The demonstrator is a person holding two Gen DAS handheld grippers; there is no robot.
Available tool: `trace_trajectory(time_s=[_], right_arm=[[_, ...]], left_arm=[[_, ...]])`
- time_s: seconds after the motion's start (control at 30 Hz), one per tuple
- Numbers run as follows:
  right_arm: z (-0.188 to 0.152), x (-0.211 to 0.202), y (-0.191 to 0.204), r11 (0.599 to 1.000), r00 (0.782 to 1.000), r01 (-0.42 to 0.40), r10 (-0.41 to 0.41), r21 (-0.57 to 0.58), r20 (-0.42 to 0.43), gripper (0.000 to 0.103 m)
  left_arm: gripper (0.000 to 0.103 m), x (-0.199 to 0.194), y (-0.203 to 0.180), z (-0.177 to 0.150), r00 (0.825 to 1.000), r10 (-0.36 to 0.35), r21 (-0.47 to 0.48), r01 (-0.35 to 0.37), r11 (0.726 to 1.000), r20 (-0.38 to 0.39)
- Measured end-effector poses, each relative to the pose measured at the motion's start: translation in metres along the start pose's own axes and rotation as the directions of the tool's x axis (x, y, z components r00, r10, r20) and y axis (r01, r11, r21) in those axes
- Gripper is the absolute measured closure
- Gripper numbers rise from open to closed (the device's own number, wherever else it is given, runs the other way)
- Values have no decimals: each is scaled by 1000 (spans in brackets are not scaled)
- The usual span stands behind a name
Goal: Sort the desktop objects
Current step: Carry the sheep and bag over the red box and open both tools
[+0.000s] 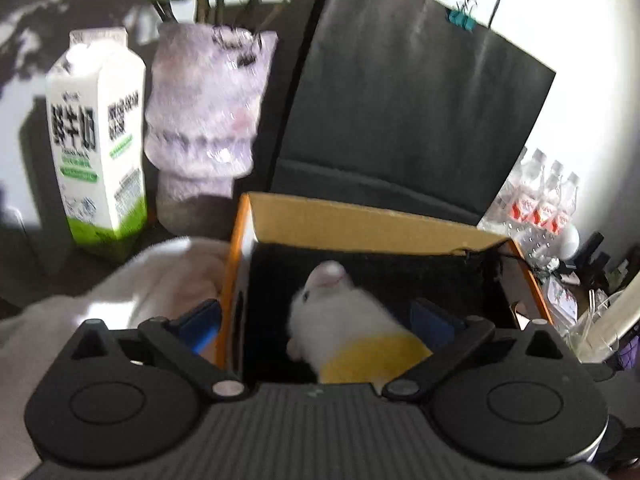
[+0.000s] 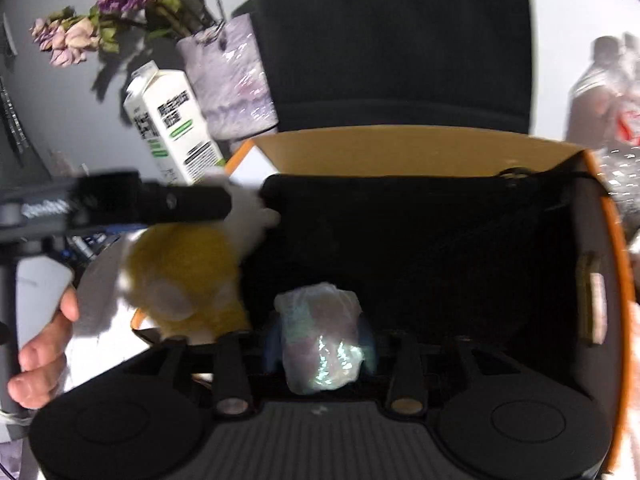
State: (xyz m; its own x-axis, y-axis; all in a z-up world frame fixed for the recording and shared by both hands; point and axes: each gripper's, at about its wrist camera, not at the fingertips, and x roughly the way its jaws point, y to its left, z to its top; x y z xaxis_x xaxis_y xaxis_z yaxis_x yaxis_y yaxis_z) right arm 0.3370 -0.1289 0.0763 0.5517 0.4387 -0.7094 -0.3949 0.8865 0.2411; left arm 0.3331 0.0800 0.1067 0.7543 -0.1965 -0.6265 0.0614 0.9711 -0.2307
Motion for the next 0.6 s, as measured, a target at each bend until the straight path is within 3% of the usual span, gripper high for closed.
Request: trace_trajectory(time_s=[0.1, 0.23, 0.37, 0.47, 0.6], right_arm=[[0, -19, -3, 998, 996, 56, -56, 4, 71, 29], [2, -47, -12, 990, 986, 139, -140, 11, 87, 27], [-4, -78, -12, 972, 969, 235, -235, 13, 81, 27], [-17, -109, -10, 967, 962, 253, -252, 8, 106, 22], [-41, -144, 2, 966, 957, 258, -250, -34, 147, 16]], left_arm=[[0, -14, 3, 5, 997, 65, -23, -64, 998, 38], [0, -30, 3, 13, 998, 65, -59, -64, 996, 16], [0, -45, -16, 10, 988, 155, -11, -155, 988, -18], [0, -69, -30, 0, 978, 203, 12, -203, 979, -37], [0, -110, -48, -33, 983, 179, 49, -177, 983, -31]])
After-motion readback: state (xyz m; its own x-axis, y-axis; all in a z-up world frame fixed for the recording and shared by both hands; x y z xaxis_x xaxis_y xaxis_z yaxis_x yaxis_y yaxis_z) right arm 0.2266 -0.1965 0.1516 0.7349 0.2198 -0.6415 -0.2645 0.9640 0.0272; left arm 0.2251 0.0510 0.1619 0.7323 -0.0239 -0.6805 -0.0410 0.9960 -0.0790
